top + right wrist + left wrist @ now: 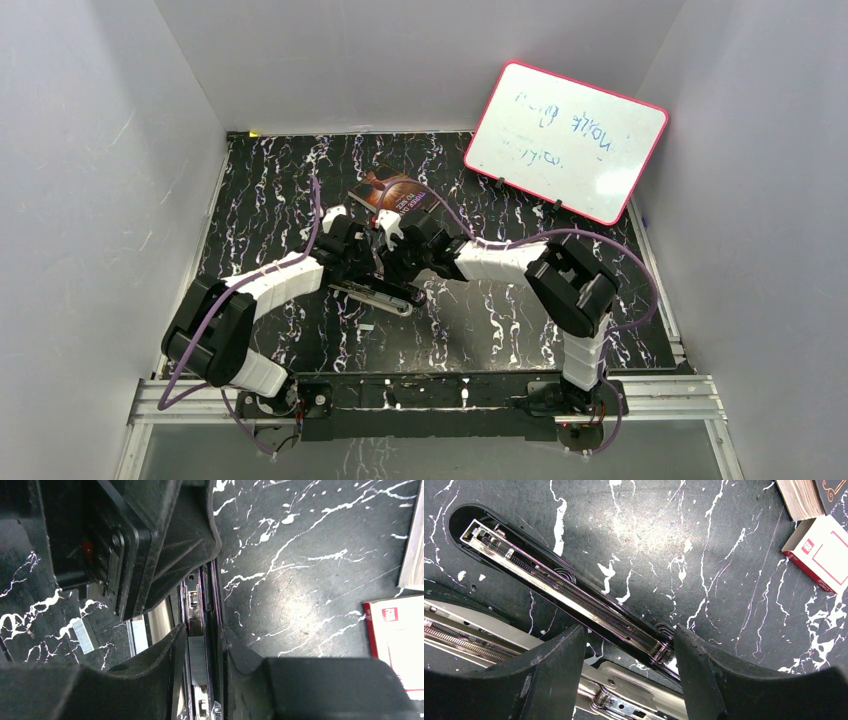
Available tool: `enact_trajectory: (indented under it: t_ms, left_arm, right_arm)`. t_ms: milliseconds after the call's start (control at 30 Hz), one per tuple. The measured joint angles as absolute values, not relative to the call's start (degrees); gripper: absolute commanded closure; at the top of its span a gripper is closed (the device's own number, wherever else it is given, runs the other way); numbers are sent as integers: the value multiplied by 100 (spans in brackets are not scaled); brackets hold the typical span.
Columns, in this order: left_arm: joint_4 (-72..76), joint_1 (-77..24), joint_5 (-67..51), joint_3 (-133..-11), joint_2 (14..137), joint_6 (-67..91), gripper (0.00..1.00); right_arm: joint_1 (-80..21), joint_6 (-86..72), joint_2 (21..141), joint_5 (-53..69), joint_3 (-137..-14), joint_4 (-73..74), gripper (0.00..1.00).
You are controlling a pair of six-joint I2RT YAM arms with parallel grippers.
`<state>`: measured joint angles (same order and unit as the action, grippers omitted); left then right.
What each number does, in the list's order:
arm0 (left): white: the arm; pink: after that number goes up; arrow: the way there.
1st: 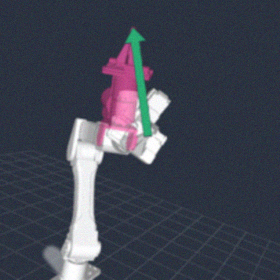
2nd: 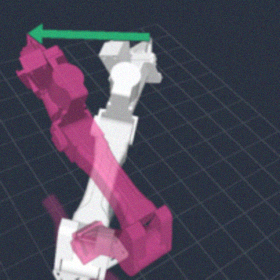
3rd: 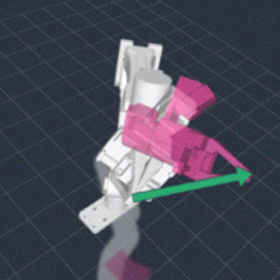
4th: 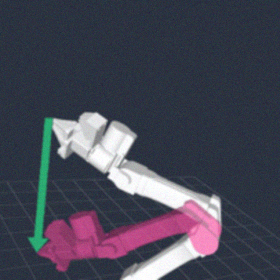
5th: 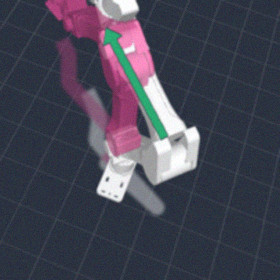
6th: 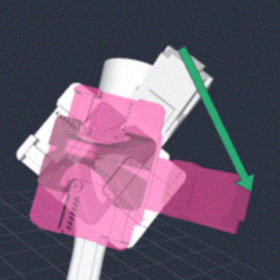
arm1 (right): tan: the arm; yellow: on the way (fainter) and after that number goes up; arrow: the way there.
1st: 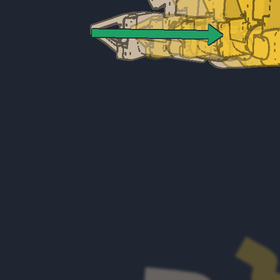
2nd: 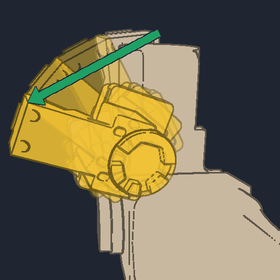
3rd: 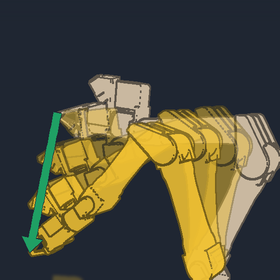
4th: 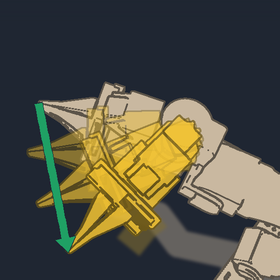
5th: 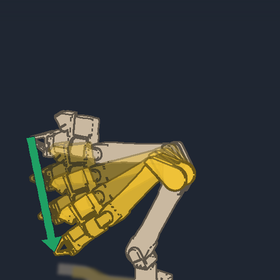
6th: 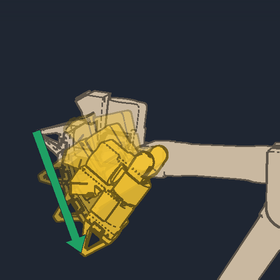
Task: Load the staples into the stapler
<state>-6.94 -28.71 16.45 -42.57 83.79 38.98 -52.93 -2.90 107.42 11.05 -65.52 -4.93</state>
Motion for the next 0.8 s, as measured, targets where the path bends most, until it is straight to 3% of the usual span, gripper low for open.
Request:
enact_trajectory:
  t_ms: [800]
  left_arm:
    - [-692,-2873,1651,-4257,8379,3872,38]
  right_arm:
    - [-5288,-290,10881,945,-6622,-585,65]
